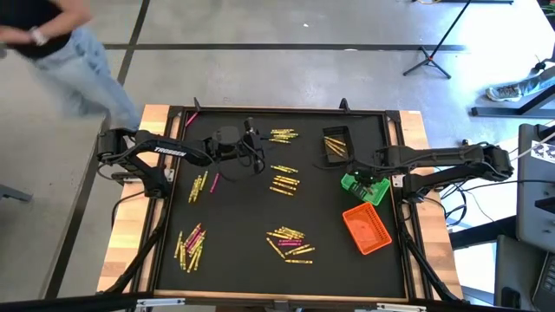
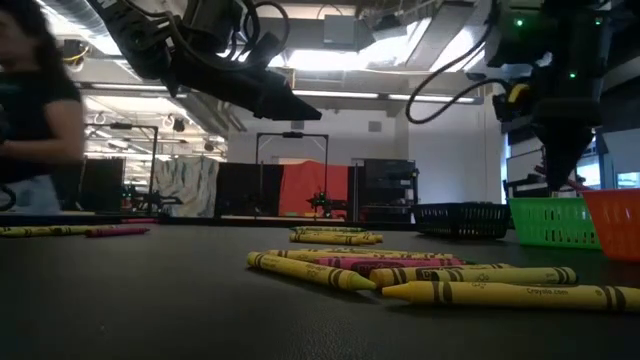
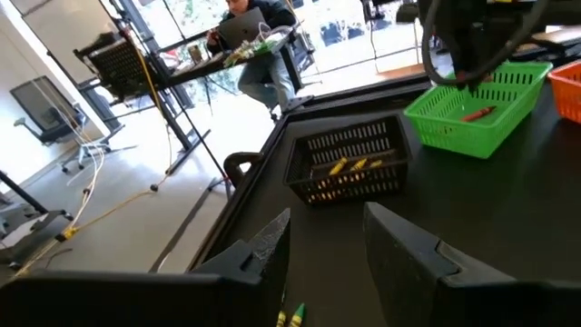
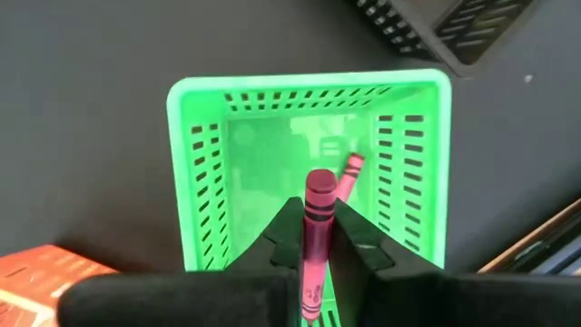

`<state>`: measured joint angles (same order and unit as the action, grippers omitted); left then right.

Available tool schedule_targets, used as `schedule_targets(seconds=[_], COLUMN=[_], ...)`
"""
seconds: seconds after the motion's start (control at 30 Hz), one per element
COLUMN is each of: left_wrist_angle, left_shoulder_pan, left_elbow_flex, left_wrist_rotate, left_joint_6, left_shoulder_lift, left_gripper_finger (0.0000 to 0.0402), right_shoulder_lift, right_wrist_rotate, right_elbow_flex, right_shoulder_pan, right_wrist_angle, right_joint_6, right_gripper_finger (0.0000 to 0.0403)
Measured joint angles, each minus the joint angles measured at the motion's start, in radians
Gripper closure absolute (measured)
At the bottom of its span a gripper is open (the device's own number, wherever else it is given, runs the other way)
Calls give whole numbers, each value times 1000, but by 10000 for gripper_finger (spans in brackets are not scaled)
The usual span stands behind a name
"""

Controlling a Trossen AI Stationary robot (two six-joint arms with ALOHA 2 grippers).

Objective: Sort crayons
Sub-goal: Put the red crayon into the green basket

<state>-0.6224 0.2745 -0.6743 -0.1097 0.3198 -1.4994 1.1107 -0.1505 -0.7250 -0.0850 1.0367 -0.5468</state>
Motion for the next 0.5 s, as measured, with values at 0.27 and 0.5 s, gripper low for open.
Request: schedule_targets(seconds=[0.27, 0.5], left_wrist_angle=[-7, 89], left_shoulder_pan=[0, 0], left_elbow_flex=[0, 0], left_wrist_rotate=[-4, -73], left_joint_6=[5, 28], left_shoulder_lift=[0, 0], left_gripper_finger=[276, 276], right_shoulder_lift=[-1, 0], right_wrist_rotate=[-15, -160], right_elbow_flex=[-43, -51], right_shoulder_pan=[-43, -47], right_wrist_angle=[-3, -439], right_joint_6=[11, 292], right_gripper_finger=[278, 219])
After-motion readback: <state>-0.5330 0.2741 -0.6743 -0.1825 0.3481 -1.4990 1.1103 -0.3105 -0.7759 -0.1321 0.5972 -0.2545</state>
